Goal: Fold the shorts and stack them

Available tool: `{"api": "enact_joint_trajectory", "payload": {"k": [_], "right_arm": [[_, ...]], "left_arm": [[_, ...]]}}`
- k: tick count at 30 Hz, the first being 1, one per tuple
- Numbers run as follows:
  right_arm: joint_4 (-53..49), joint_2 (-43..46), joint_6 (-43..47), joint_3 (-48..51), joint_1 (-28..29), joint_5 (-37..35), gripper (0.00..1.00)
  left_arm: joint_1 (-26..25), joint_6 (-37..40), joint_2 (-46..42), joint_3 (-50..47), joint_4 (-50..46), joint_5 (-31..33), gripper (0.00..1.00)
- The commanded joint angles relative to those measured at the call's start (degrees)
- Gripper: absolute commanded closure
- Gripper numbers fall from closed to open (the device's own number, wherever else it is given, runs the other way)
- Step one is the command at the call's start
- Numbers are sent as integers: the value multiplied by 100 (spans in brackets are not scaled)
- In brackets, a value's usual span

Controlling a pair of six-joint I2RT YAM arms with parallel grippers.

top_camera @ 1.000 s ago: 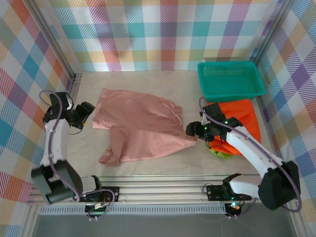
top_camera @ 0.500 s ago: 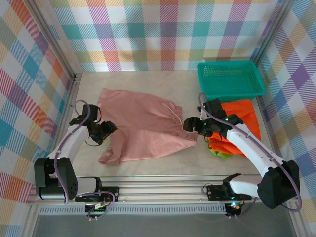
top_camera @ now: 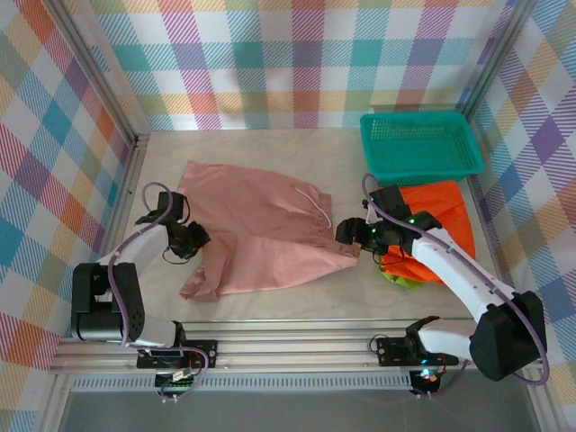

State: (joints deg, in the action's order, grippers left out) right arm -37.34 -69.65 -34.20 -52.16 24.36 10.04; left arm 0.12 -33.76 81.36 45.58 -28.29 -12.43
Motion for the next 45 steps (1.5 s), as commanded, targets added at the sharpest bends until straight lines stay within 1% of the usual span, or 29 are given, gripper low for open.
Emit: {"api": "enact_joint_trajectory", "payload": {"k": [1, 3, 5, 7, 9, 11, 14, 18, 23, 28, 31, 33, 36, 37, 40, 45], "right_arm": [[-141, -59, -527, 58, -23, -143, 30], [-40, -6, -981, 171, -86, -9, 31], [-44, 125, -1424, 268, -159, -50, 31], [-90, 328, -1857, 414, -246, -155, 29], [-37, 580, -2208, 620, -381, -151, 26], [37, 749, -2455, 797, -488, -131, 26], [337, 723, -2876, 1049, -573, 185, 27], [816, 411, -3432, 1312, -573, 782, 30], [1286, 250, -3666, 1418, -567, 955, 36], [1391, -117, -3614, 1357, -564, 1042, 41], [1423, -355, -3566, 1340, -543, 1094, 48], [1380, -452, -3509, 1313, -529, 1081, 57], [1248, -367, -3490, 1251, -530, 918, 75], [1130, -285, -3448, 1184, -529, 799, 83], [608, 21, -3183, 798, -538, 384, 100], [-182, 517, -2683, 4, -550, -177, 100]], "left_arm": [[-30, 134, -197, 355, -207, 143, 96], [-34, 185, -488, 578, -424, 290, 100], [-32, 245, -775, 755, -563, 341, 100], [-30, 312, -1019, 893, -710, 350, 100], [-30, 376, -1238, 968, -774, 336, 100], [-30, 437, -1373, 996, -791, 270, 100], [-30, 467, -1438, 967, -811, 208, 100], [-30, 441, -1496, 799, -723, 138, 100], [-30, 484, -1588, 718, -722, 168, 100], [-30, 502, -1603, 715, -730, 181, 100], [-30, 504, -1599, 698, -721, 196, 100], [-30, 502, -1614, 689, -722, 221, 100], [-30, 567, -1682, 780, -750, 270, 100], [-30, 616, -1729, 868, -796, 315, 100], [-21, 824, -1966, 1266, -994, 578, 100], [-4, 1185, -2334, 1971, -1219, 858, 100]]}}
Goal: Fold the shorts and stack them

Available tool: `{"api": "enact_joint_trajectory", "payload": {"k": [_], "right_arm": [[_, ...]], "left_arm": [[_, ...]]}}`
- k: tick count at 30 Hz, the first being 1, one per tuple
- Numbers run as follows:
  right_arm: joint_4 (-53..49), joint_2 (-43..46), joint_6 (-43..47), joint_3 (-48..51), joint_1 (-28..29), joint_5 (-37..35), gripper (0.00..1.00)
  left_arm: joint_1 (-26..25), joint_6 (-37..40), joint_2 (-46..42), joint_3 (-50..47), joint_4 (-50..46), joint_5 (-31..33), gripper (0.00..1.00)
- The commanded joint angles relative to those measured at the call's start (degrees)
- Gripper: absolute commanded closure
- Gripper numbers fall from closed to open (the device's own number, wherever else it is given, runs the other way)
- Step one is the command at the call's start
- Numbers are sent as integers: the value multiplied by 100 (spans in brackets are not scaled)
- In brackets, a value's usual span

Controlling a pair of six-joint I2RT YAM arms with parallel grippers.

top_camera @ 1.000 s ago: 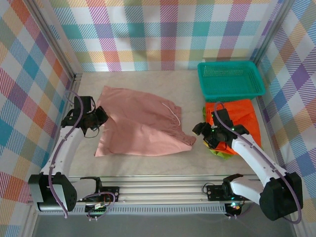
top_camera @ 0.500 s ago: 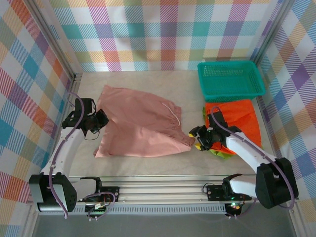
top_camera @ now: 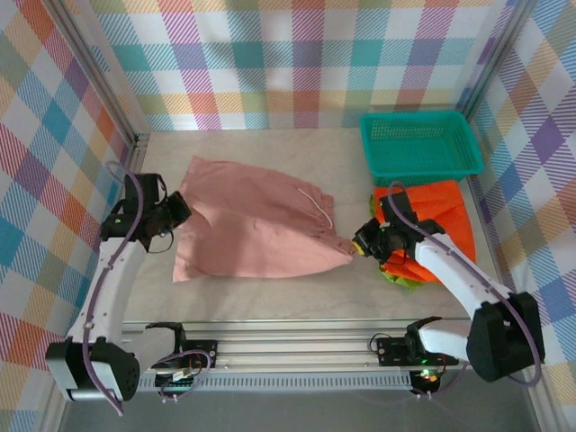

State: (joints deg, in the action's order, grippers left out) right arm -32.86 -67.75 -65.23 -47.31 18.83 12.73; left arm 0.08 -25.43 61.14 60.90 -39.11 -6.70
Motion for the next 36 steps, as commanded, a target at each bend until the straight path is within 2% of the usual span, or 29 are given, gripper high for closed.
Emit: {"api": "enact_joint_trajectory", "payload": {"k": [1, 12, 18, 26, 36], "right_arm": [[-779, 402, 515, -657, 9, -508, 100], [-2130, 325, 1366, -2212, 6, -412, 100], [-2394, 156, 1550, -2714, 15, -370, 100], [-2201, -610, 1747, -2883, 15, -288, 100], [-1971, -1760, 1956, -3278, -39, -517, 100]], "left_arm": [[10, 386, -394, 568, -181, 350, 100], [63, 851, -941, 1696, -699, 934, 100], [69, 920, -880, 2198, -871, 1114, 100], [72, 908, 112, 2166, -470, 988, 100], [80, 896, 2362, 2936, 217, 652, 100]]}}
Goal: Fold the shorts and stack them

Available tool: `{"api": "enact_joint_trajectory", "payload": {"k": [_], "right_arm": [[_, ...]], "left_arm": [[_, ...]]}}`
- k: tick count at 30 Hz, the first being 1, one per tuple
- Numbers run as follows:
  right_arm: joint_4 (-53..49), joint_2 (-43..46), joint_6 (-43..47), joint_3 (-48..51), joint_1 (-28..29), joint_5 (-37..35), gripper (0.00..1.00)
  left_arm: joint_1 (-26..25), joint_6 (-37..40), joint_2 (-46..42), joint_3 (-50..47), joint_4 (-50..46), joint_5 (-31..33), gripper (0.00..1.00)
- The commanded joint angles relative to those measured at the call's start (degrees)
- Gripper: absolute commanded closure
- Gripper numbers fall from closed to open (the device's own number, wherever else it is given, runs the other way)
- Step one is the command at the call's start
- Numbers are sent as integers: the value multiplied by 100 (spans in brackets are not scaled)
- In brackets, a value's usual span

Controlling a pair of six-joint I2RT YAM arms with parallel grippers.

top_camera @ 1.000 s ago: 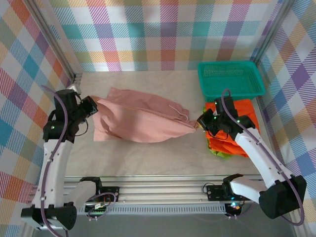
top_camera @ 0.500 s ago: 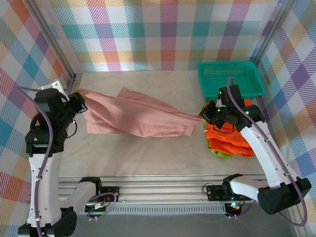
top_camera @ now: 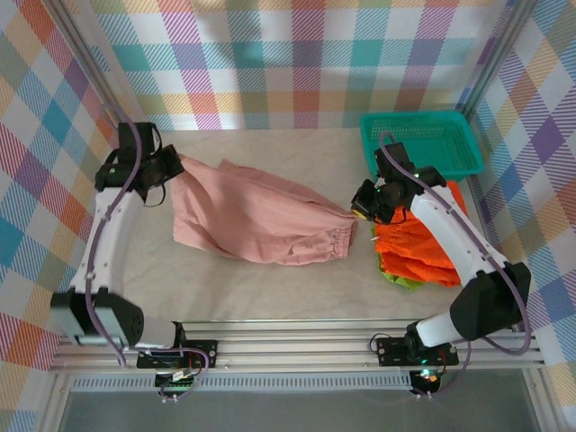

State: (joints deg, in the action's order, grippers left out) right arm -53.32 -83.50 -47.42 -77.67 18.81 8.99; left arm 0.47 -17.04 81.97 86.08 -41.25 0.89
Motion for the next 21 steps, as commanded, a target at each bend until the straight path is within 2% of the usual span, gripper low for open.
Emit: {"api": "enact_joint_trajectory", "payload": {"k": [1, 5, 7, 8, 9, 10, 12, 14, 15, 16, 17, 19, 21], "right_arm": [[89, -307, 193, -286, -70, -180, 99], [183, -788, 229, -478, -221, -229, 95], [253, -1057, 267, -626, -325, -251, 82], [248, -1209, 283, -741, -395, -293, 71], [193, -1322, 314, -882, -452, -318, 59], [57, -1484, 353, -1069, -527, -303, 52], [-276, -1641, 454, -1519, -580, -214, 43], [-329, -1513, 477, -1635, -562, -40, 33], [-229, -1361, 418, -1549, -541, 130, 29], [-68, -1176, 335, -1406, -491, 261, 25], [108, -1016, 262, -1248, -419, 344, 22], [547, -787, 64, -864, -142, 601, 15], [932, -771, -119, -548, 117, 989, 14]], "left_arm": [[41, 36, 545, 573, 464, -159, 100], [40, -49, 1576, 1263, 556, -308, 100], [48, -112, 2191, 1759, 513, -409, 98], [50, -153, 2465, 1974, 494, -480, 92], [66, -199, 2801, 2282, 422, -599, 82], [82, -215, 3125, 2640, 307, -772, 70], [127, -175, 3662, 3515, -169, -1090, 47], [114, -30, 3848, 4213, -622, -1181, 38], [103, 26, 3741, 4270, -653, -1206, 26], [90, 30, 3530, 4181, -596, -1284, 8], [83, -2, 3348, 4026, -522, -1430, 0], [31, -137, 2886, 3475, -244, -1814, 0], [-75, -306, 2540, 2755, 20, -1934, 0]]}}
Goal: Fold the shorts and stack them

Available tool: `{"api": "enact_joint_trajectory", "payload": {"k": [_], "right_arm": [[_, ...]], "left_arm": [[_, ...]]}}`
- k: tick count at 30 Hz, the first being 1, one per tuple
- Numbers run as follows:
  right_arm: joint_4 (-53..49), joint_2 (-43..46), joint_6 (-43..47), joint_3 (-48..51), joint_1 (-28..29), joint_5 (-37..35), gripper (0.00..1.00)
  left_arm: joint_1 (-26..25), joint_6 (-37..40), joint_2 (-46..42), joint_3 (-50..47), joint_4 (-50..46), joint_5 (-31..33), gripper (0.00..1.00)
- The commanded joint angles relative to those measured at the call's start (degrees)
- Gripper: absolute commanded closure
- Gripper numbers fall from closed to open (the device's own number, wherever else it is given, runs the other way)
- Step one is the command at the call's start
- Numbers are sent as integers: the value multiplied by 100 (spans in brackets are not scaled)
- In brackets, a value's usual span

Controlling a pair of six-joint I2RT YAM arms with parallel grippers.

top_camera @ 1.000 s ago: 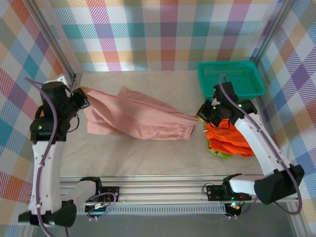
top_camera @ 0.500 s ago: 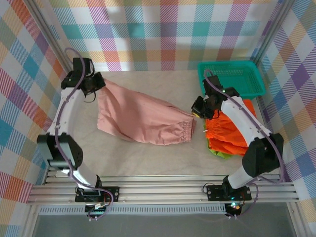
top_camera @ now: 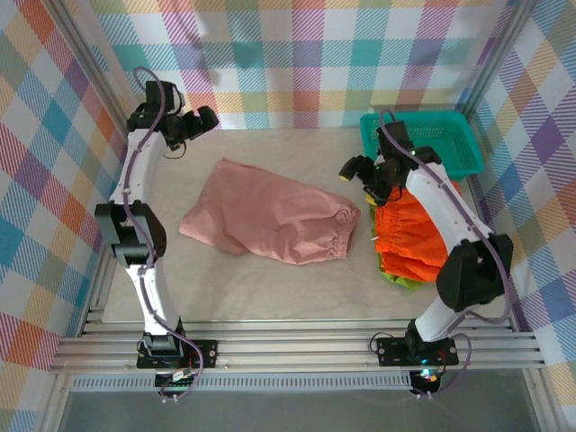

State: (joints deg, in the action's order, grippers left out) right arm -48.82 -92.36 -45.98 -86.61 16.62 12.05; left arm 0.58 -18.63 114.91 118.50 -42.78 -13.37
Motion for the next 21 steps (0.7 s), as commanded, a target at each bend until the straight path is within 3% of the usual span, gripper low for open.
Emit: {"api": "enact_joint_trajectory", "payload": {"k": [1, 6, 10, 17, 21], "right_arm": [[634, 52, -349, 490, 490, 828, 13], [1362, -301, -615, 1308, 781, 1357, 10], [1413, -475, -575, 1801, 781, 1281, 11], [1138, -733, -72, 2196, 782, 1019, 10], [940, -864, 234, 2201, 777, 977, 9]], "left_arm": [[-148, -240, -891, -888, 333, -572, 0], [-365, -750, -1257, -2957, 1494, -667, 0], [-436, -904, -1187, -4118, 2194, -573, 0], [-436, -870, -1035, -5289, 2635, -165, 0], [-357, -887, -1281, -5867, 2498, 446, 0]]}}
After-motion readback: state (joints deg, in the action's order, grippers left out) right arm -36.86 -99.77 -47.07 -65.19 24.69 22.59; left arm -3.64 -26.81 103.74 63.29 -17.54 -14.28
